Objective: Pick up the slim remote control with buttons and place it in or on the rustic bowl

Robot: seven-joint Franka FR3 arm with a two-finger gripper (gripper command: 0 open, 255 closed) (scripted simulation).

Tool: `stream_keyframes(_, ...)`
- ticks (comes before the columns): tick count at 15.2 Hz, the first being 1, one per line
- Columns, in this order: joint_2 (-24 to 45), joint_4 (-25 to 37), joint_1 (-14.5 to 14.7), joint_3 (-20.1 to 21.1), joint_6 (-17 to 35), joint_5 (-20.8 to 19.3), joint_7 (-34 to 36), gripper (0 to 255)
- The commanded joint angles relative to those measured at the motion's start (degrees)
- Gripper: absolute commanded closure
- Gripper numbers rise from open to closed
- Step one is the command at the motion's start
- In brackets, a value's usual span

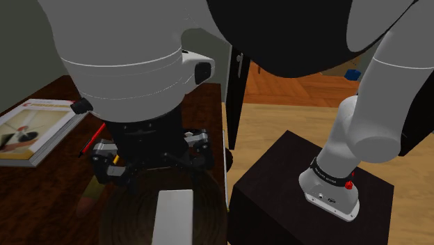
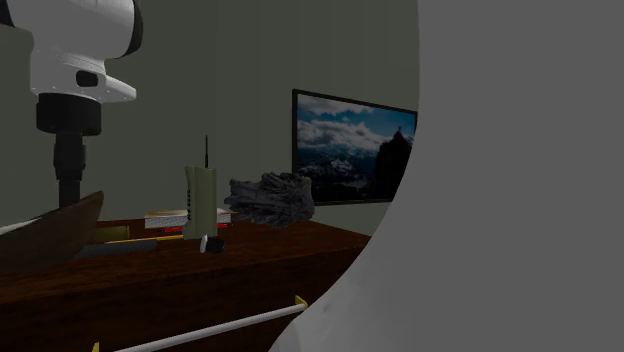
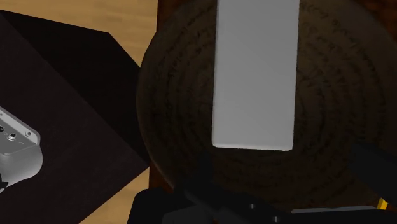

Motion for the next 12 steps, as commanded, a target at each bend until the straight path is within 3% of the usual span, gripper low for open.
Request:
stream_keyframes(1,0.02,1.93,0.11,0.07,-1.93,0.0,0.03,0)
stream_keyframes(4,1.27,8.48,0.89,0.32,-7.64,-0.89,0.56,0)
stream_keyframes(12,1.27,8.48,0.89,0.32,-7.64,-0.89,0.56,0)
